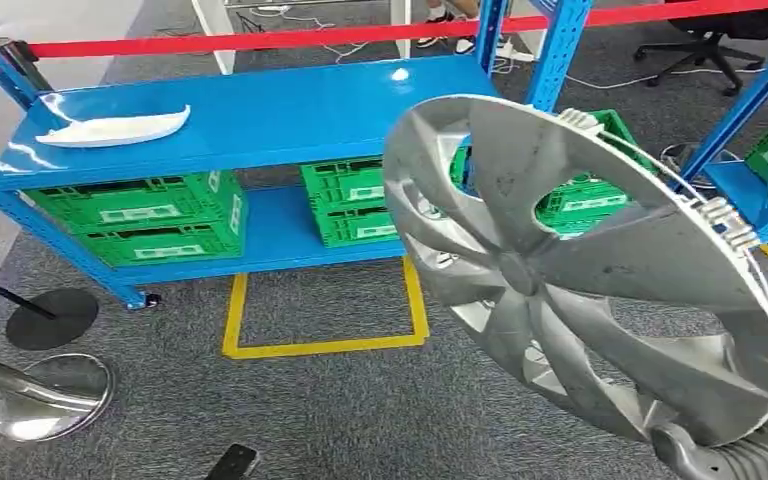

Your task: Take the parts from the cabinet and place them on the table.

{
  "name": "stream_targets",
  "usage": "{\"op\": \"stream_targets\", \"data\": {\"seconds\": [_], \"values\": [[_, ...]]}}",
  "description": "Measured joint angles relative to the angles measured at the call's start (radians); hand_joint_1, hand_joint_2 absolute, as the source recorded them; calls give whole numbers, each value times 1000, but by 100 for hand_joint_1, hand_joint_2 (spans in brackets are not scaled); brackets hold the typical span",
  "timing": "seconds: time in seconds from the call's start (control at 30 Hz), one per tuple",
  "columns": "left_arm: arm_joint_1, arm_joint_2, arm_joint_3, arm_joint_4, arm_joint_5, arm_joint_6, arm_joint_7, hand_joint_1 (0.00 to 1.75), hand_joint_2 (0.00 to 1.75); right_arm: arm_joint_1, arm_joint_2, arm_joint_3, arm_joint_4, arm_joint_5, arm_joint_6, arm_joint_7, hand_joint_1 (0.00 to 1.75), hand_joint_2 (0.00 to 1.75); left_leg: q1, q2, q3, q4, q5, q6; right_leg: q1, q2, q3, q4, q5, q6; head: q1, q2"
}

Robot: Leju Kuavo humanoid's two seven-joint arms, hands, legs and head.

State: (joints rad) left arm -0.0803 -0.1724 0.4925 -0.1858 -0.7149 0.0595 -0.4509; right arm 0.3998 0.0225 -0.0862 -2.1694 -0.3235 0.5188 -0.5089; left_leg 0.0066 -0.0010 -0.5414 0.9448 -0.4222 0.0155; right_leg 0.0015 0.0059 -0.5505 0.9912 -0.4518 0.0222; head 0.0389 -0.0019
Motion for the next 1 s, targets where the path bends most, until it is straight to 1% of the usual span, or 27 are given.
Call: {"op": "stream_targets", "data": {"seconds": [0.07,0.1,0.13,0.17,0.2,0.23,0.27,0.3,0.37,0.4,0.43,0.47,0.53,0.57,0.6,0.63,0.67,0.7,0.73,0.77,0.8,0.83,0.87,0.9,0.93,0.97,1.0], "values": [[1,2,0,0,0,3,0,0,175,0,0,0,0,-2,0,-1,175,175,4,0,-4,-3,5,-36,3,0,-8,3,2,-4,0,0],[2,2,1,0,0,4,0,0,175,0,0,0,0,-2,0,-1,175,175,5,0,-7,-3,6,-44,3,-1,-11,4,3,-4,0,0],[3,2,1,0,0,4,0,0,175,0,0,0,0,-2,0,-1,175,175,5,0,-9,-3,7,-45,2,-1,-13,4,5,-5,1,0],[4,5,2,0,0,4,0,0,175,0,0,0,0,-3,0,-1,175,175,2,0,-14,3,6,-34,-5,-8,-12,-2,13,7,0,0],[4,5,2,0,0,4,0,0,175,-1,0,1,0,-3,0,-1,175,175,-1,0,-14,-5,12,-19,-7,-8,-9,-12,17,12,-2,0],[4,3,2,0,0,4,0,0,175,-1,0,1,-2,-2,0,-1,175,175,5,-2,1,-37,29,-7,0,-8,-5,-19,20,17,-2,0],[3,4,2,0,0,4,-1,0,175,1,0,1,0,-1,0,0,175,175,11,-3,9,-56,40,-12,-2,-6,-19,-2,1,18,1,0],[2,3,3,0,0,4,-1,0,175,-1,0,1,0,-1,0,0,175,175,15,-6,7,-61,47,-10,-3,-5,-35,44,-40,24,3,0],[4,3,3,0,1,4,-1,0,175,-3,0,2,2,-1,0,-1,175,175,20,-13,-1,-60,50,-15,-15,-5,-95,201,-124,39,7,0],[5,3,3,0,1,5,-1,0,175,-3,0,3,2,2,-1,-2,175,175,22,-17,-5,-59,53,-19,-20,-5,-118,259,-149,48,7,0],[7,3,3,0,1,5,-1,0,175,-2,0,3,2,6,-1,-3,175,175,27,-22,-10,-56,55,-25,-27,-6,-123,278,-150,57,8,0],[7,3,4,0,1,5,-1,0,175,-2,0,3,3,11,-3,-5,175,175,34,-30,-16,-50,56,-33,-34,-5,-99,244,-126,66,8,0],[7,3,5,0,0,5,-1,0,175,-2,0,3,4,23,-7,-14,175,175,54,-51,-34,-24,51,-56,-53,0,6,67,-47,90,8,0],[6,4,5,0,0,5,-1,0,175,-5,0,3,5,27,-8,-18,175,175,63,-59,-47,-2,46,-70,-62,29,45,-4,-54,111,9,0],[6,12,6,-2,0,7,-1,0,175,-8,0,4,10,31,-8,-19,175,175,56,-69,-55,6,45,-83,-49,56,29,22,-64,104,14,0],[5,10,6,-2,0,8,-2,0,175,-9,0,4,9,31,-8,-23,175,175,56,-75,-63,24,44,-87,-54,46,29,28,-61,68,18,0],[6,11,7,-2,-2,8,-2,0,175,-8,0,5,10,32,-8,-24,175,175,53,-76,-68,19,50,-92,-55,38,28,37,-63,57,12,0],[8,12,7,-2,-3,9,-2,0,175,-10,0,5,11,33,-8,-24,175,175,51,-77,-69,14,59,-96,-52,31,23,46,-61,48,-2,0],[9,14,8,-2,-3,9,-2,0,175,-11,0,5,14,34,-8,-24,175,175,55,-77,-74,14,60,-98,-50,22,16,52,-60,41,-3,0],[10,14,9,-2,-3,9,-2,0,175,-14,0,5,14,34,-9,-24,175,175,54,-55,-80,27,46,-95,-47,14,13,52,-57,28,-8,0],[9,14,9,-2,-3,9,-2,0,175,-14,0,5,14,33,-8,-26,175,175,47,-26,-101,73,8,-87,-42,6,12,51,-54,19,-11,0],[7,13,9,-2,-3,9,-2,0,175,-14,0,5,14,32,-8,-26,175,175,42,-13,-138,155,-42,-82,-39,-5,8,49,-50,13,-13,0],[5,13,9,-2,-5,9,-2,0,175,-15,0,5,15,31,-8,-27,175,175,36,-11,-181,253,-89,-78,-35,-17,3,49,-47,8,-14,0],[4,13,9,-2,-6,9,-2,0,175,-15,0,5,15,31,-8,-27,175,175,31,-11,-214,334,-122,-72,-31,-29,-2,49,-45,5,-14,0],[5,12,9,-2,-6,9,-2,0,175,-15,0,5,15,31,-8,-27,175,175,26,-11,-229,378,-136,-65,-26,-40,-5,49,-44,4,-14,0],[7,12,9,-2,-6,9,-2,0,175,-15,0,5,16,31,-8,-27,175,175,20,-11,-217,371,-126,-57,-22,-51,-6,49,-44,4,-14,0],[8,12,9,-2,-6,9,-2,0,175,-15,0,5,16,31,-8,-27,175,175,15,-10,-184,319,-95,-46,-18,-62,-5,49,-44,4,-14,0]]}}
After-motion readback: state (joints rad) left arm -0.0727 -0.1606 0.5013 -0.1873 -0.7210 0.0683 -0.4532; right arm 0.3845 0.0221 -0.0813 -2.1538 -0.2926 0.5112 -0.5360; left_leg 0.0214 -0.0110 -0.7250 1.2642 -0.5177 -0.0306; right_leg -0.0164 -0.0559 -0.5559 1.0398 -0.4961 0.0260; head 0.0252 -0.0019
